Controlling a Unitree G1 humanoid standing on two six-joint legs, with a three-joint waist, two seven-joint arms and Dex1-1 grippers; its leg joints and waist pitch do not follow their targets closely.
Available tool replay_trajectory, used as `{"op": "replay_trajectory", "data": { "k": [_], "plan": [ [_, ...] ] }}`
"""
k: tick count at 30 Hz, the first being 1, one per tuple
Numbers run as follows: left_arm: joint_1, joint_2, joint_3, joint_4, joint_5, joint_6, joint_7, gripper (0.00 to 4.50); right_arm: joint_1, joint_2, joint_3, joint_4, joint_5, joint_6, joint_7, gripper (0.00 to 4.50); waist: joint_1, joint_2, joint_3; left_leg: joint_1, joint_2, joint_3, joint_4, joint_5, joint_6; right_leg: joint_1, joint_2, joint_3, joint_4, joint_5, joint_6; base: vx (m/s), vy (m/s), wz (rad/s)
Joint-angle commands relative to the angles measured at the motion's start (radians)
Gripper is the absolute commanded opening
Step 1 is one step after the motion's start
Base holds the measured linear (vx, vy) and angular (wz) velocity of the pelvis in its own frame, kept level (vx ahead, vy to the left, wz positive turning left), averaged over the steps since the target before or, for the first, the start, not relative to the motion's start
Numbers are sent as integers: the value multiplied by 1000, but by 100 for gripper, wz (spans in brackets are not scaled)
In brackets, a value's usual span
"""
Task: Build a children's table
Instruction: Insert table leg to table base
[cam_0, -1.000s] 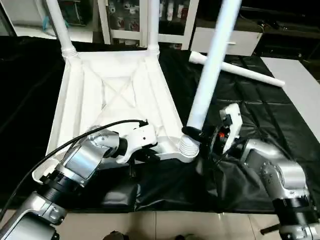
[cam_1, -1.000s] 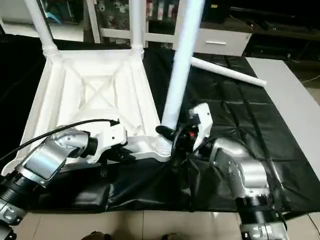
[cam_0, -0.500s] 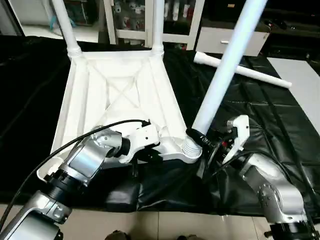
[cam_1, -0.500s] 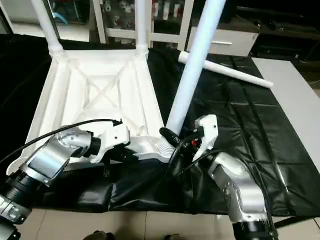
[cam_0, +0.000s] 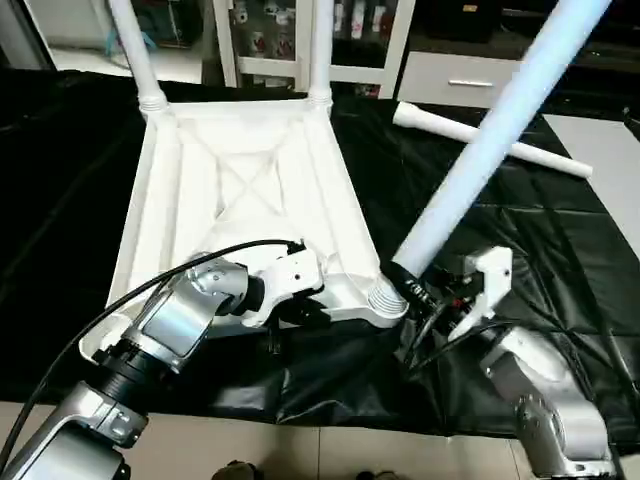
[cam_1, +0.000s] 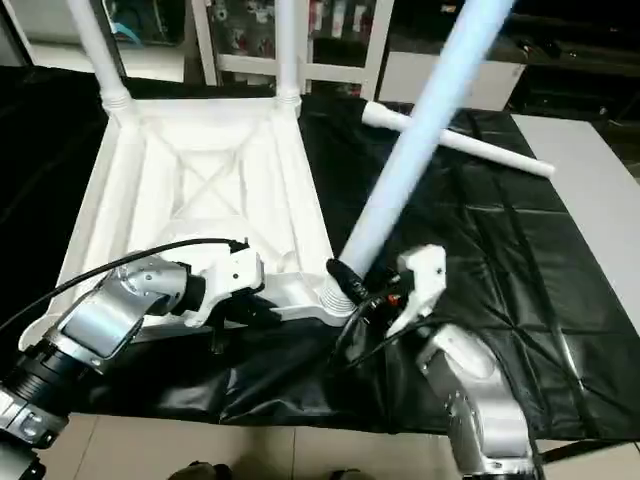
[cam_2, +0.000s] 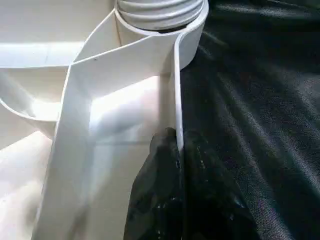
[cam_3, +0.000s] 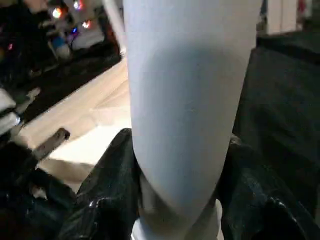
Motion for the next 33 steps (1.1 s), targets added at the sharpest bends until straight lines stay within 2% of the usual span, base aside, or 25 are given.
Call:
{"op": "replay_trajectory", "data": {
  "k": [1, 4, 10, 14, 22, 25, 30, 33],
  "plan": [
    [-5, -9, 52, 45, -4, -10, 72, 0, 15, -5, -30, 42, 17, 65, -30, 186, -4, -6, -34, 13, 65, -38, -90, -329, 3, 10, -67, 50, -99, -458, -128, 0, 0, 0],
    [-15, -14, 55, 62, 2, -20, 84, 0, 6, -7, -38, 53, 40, 83, -31, 186, -4, -8, -35, 12, 64, -38, -89, -328, 2, 9, -69, 51, -102, -479, -119, 0, 0, 0],
    [-42, -26, 81, 108, 11, -56, 137, 0, -4, -38, -26, 77, -1, 48, -11, 186, -1, -8, -37, 11, 64, -36, -86, -301, 4, 8, -70, 50, -102, -476, -114, 0, 0, 0],
    [-57, -28, 95, 128, 15, -66, 158, 0, -8, -40, -31, 75, 0, 53, -11, 186, -3, -10, -41, 3, 63, -35, -85, -254, 19, 17, -67, 48, -92, -397, -129, 0, 0, 0],
    [-57, -25, 97, 131, 14, -75, 150, 0, 14, -58, -5, 104, -41, 6, -5, 186, -2, -10, -52, 3, 59, -26, -70, -150, 64, 27, -61, 44, -71, -216, -188, 0, 0, 0],
    [-55, -20, 89, 131, 7, -86, 132, 0, 8, -99, 52, 109, -96, 29, 9, 186, -2, -8, -52, 5, 59, -25, -70, -153, 65, 28, -60, 43, -71, -222, -194, 0, 0, 0],
    [-54, -19, 81, 129, 5, -96, 114, 0, -23, -151, 97, 109, -118, 81, 52, 186, -2, -9, -52, 6, 60, -25, -69, -166, 64, 30, -60, 44, -73, -246, -191, 0, 0, 0],
    [-53, -19, 81, 129, 7, -96, 113, 0, -45, -188, 119, 121, -135, 91, 75, 186, -2, -11, -54, 6, 59, -24, -65, -146, 70, 31, -60, 44, -69, -221, -195, 0, 0, 0]
  ]
}}
